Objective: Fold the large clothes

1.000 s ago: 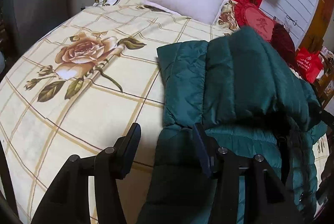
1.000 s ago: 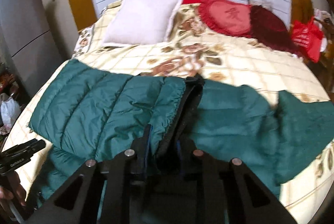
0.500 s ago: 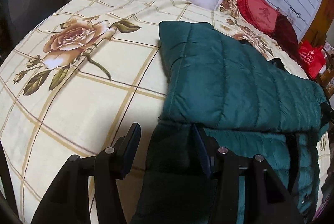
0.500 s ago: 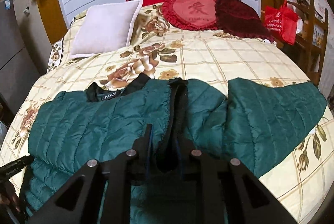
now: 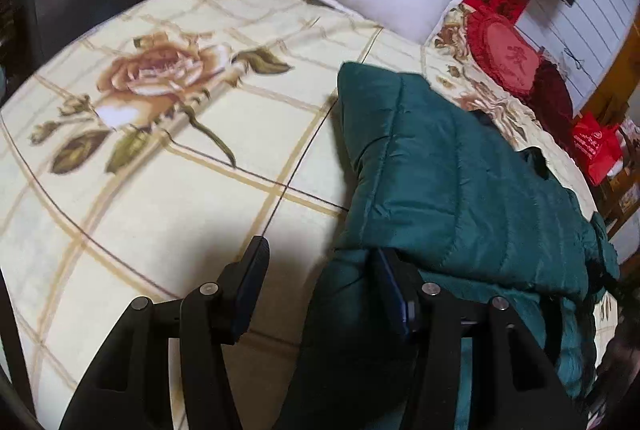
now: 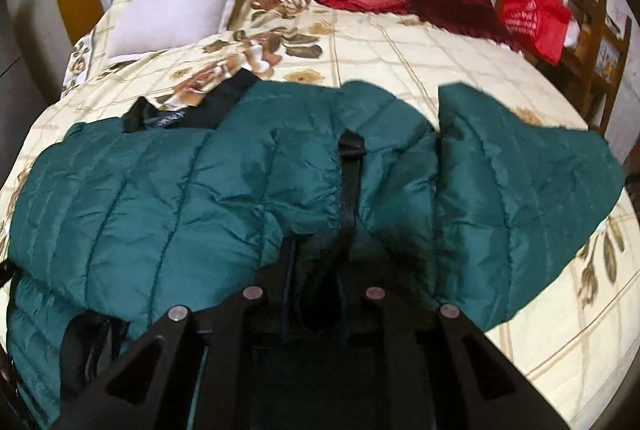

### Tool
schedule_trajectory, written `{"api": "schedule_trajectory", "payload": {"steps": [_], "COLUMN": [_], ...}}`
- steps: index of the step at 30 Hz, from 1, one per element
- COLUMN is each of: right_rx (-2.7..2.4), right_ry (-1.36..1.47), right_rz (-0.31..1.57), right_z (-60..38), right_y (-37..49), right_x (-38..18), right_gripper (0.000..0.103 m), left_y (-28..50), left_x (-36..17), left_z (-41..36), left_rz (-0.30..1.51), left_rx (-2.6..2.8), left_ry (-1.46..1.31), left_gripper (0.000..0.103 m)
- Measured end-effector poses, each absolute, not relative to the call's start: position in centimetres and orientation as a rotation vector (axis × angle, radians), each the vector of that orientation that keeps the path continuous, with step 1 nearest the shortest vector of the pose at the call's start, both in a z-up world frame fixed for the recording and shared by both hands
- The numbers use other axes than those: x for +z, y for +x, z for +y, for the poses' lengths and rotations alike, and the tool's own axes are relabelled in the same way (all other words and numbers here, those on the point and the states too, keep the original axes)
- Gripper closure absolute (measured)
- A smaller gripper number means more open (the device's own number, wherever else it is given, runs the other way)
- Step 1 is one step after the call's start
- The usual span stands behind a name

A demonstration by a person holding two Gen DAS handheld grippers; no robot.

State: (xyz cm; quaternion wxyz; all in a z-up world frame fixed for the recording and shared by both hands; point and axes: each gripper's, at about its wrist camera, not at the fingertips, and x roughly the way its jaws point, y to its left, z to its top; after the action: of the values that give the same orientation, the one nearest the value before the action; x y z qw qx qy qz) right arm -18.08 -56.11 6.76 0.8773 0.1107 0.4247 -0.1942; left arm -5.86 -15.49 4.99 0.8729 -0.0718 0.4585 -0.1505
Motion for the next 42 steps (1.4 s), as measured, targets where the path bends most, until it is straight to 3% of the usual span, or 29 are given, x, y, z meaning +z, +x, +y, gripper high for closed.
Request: {"api": "schedule_trajectory", "payload": {"steps": [6, 8, 12, 19, 26, 35, 42], "right_rx": [-0.445, -0.443, -0.415, -0.194, -0.229, -0.137, -0.151], "right_ry": [0.205, 0.266, 0.311, 0.217, 0.207, 0.181, 0.111], "right_rz": [0.900, 0.935, 0.824, 0.850, 0.872, 0.825, 0.902], "right_z": [-57.1, -57.6, -55.9, -48.9, -48.5, -44.9, -41.6], "right_y": [-18.8, -18.7, -19.7, -14.1, -11.6, -9.2, -2.5], "right_x": [7.7, 7.6, 9.9, 9.4, 5.0, 10.2, 6.8], "right_gripper": [0.085, 0.065, 0.050, 0.047, 0.042, 0.041, 0.041], "left_y": [-7.5, -7.5, -6.5, -2.6, -3.2, -2.8, -2.5], "left_x": [8.2, 9.0, 9.4, 5.3, 3.9, 3.5, 3.2], "left_z": [-14.1, -14.5, -17.2, -22.4, -23.2, -22.4, -22.4], "left_rz": [0.874, 0.857, 0.847, 0.946, 0.898, 0.911, 0.929], "left_rx": [-0.311, -0.330, -0.341, -0.296, -0.291, -0.319, -0.322], "left_ry": [-0.203, -0.208, -0.150, -0.077, -0.050, -0.115, -0.123], "left_gripper": [0.041, 0.041, 0.041, 0.041, 0.034, 0.033, 0.032]}}
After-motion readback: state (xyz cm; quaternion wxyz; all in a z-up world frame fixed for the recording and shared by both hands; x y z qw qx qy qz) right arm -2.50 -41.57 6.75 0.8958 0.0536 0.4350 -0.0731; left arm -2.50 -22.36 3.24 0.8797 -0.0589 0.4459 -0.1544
